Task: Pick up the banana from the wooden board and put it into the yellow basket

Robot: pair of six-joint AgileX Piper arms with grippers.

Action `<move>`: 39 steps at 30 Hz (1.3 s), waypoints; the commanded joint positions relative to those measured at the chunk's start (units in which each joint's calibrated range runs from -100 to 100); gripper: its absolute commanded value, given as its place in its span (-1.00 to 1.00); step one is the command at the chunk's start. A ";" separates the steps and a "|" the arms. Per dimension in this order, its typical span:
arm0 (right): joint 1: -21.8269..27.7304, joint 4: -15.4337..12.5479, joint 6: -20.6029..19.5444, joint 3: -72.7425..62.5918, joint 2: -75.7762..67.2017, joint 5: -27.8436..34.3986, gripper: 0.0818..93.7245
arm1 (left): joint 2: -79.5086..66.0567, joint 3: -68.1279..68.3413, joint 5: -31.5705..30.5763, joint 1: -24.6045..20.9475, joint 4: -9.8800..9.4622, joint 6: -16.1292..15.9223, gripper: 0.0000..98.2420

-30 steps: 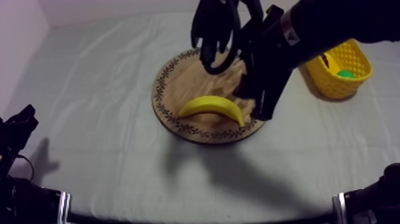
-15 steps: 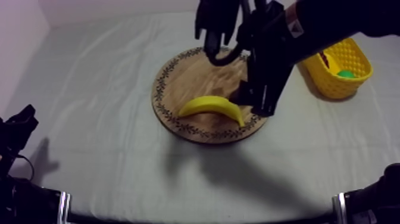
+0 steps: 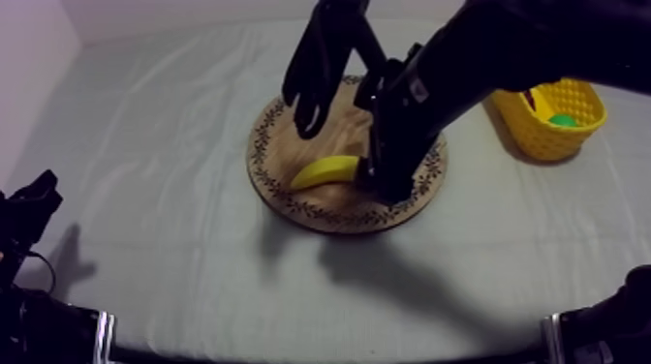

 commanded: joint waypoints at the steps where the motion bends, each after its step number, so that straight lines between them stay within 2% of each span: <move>1: 0.19 0.12 -0.48 -0.99 3.48 -0.42 0.72 | 0.03 0.04 0.00 -0.01 0.00 -0.01 -1.00; 15: 1.90 1.84 -4.10 -10.01 23.93 -3.58 0.71 | 0.03 0.04 0.00 -0.01 0.00 -0.01 -1.00; 24: 2.83 2.25 -4.61 -15.52 31.46 -3.85 0.65 | 0.03 0.04 0.00 -0.01 0.00 -0.01 -1.00; 29: 3.05 1.56 -3.85 -17.64 33.82 -3.51 0.50 | 0.03 0.04 0.00 -0.01 0.00 -0.01 -1.00; 33: 3.22 0.79 -3.18 -18.92 35.18 -3.25 0.24 | 0.03 0.04 0.00 -0.01 0.00 -0.01 -1.00; 39: 3.58 -0.31 -3.00 -20.63 36.20 -2.54 -0.04 | 0.03 0.04 0.00 -0.01 0.00 -0.01 -1.00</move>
